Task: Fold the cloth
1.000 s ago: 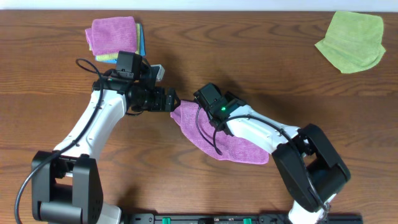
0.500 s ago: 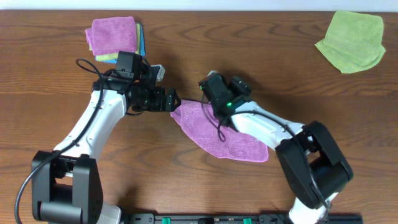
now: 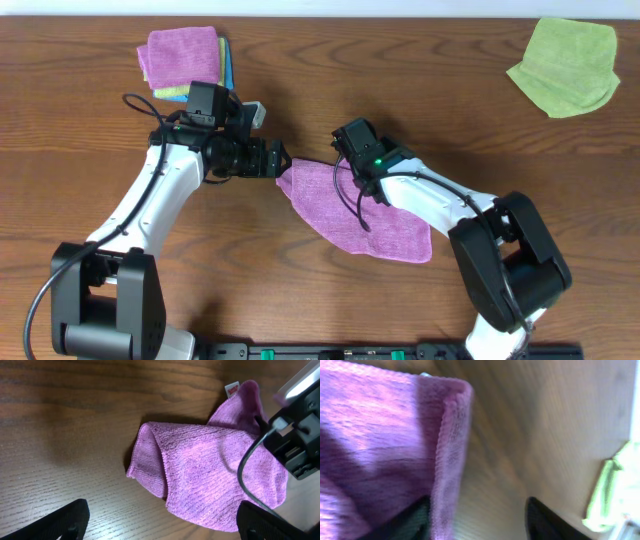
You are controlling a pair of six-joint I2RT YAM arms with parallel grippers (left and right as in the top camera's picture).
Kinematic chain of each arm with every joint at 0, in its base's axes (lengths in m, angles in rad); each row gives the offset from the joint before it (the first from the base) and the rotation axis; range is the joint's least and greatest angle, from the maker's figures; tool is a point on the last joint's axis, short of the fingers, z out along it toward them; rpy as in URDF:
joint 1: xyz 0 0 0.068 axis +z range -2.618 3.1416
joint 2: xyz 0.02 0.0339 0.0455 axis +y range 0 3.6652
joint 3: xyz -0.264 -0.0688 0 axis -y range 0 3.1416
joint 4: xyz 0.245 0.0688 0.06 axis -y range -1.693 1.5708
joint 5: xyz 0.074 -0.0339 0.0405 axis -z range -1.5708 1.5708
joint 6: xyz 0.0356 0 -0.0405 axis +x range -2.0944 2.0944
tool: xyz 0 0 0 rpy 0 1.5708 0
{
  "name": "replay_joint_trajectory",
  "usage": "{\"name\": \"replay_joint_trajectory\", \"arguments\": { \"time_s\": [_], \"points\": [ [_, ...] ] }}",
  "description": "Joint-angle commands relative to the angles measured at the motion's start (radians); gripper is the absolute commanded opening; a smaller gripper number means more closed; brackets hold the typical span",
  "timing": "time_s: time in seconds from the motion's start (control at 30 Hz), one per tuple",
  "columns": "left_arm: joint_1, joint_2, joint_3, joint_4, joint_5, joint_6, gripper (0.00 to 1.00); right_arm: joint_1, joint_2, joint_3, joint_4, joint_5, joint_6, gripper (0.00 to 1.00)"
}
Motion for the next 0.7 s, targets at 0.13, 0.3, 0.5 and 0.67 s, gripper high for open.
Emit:
{"name": "replay_joint_trajectory", "arguments": {
  "time_s": [0.13,0.3,0.5,0.67],
  "points": [
    [-0.002,-0.004,0.003,0.019,0.009,-0.003,0.95,0.003,0.007,0.016,0.010,-0.068,0.030,0.01],
    [-0.023,-0.004,0.003,0.033,0.027,-0.005,0.95,-0.020,0.007,0.023,0.106,0.038,0.023,0.01],
    [-0.082,0.000,0.003,0.045,0.026,-0.004,0.95,-0.117,0.007,0.082,0.136,0.069,0.001,0.01],
    [-0.141,0.002,0.003,0.078,0.024,-0.005,0.95,-0.203,0.007,0.128,0.109,0.146,0.083,0.01]
  ]
}}
